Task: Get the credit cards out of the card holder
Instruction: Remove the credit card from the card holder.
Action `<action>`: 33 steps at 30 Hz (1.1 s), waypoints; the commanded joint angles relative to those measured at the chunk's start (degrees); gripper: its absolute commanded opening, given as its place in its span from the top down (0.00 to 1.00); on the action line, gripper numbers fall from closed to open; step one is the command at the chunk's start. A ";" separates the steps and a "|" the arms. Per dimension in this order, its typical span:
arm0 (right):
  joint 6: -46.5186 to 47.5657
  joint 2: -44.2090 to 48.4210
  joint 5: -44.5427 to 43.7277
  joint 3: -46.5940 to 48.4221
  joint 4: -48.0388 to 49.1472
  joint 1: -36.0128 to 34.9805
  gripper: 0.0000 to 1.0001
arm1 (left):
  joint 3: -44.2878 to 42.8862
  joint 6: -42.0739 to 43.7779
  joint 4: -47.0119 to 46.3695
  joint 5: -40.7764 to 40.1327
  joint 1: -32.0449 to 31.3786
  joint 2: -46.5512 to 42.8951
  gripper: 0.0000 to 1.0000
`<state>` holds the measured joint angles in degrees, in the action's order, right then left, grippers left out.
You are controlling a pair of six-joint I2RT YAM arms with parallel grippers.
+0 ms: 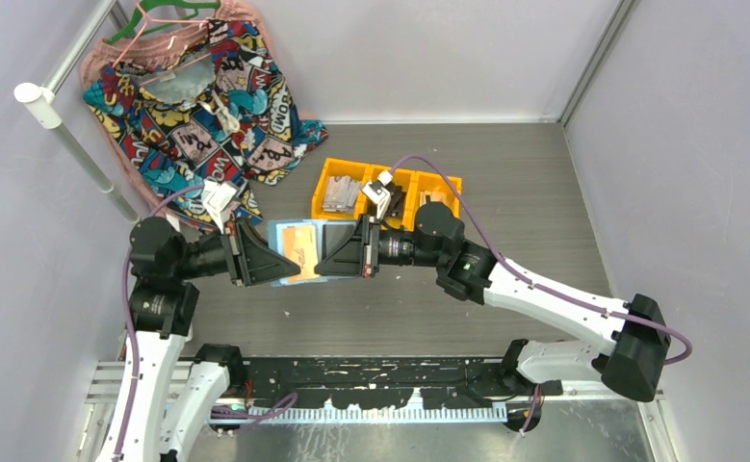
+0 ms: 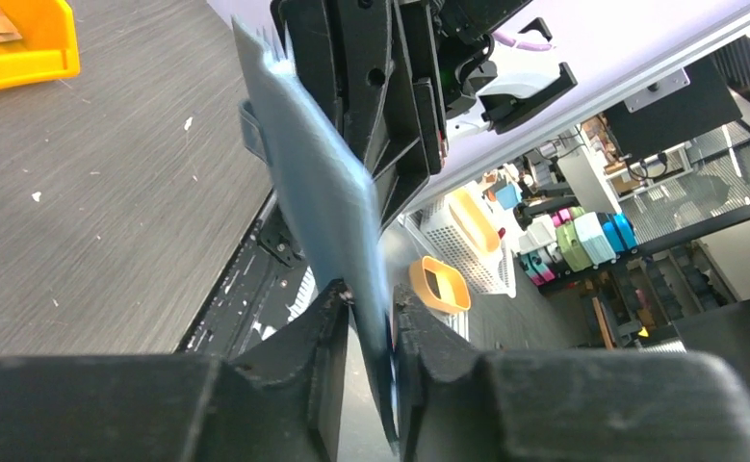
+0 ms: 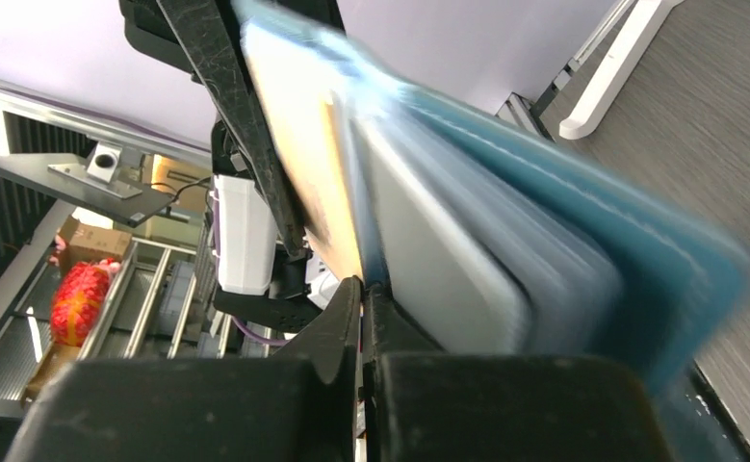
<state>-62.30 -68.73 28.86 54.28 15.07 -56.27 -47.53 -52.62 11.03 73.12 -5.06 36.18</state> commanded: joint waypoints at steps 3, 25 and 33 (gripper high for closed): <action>-1.14 2.70 -1.84 -0.52 8.13 -0.94 0.99 | 1.48 -5.56 -9.44 1.30 -0.66 -0.14 0.71; 0.60 4.62 -3.71 0.03 4.49 0.31 0.61 | 3.59 -17.30 -21.89 -0.85 -0.63 0.27 1.00; -5.32 0.83 -0.96 2.33 12.32 4.11 0.60 | 2.54 -14.21 -18.35 -0.18 -0.68 -0.08 1.00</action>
<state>-64.64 -66.11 27.16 53.63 21.06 -53.78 -43.31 -68.29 -6.17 71.59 -5.61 37.23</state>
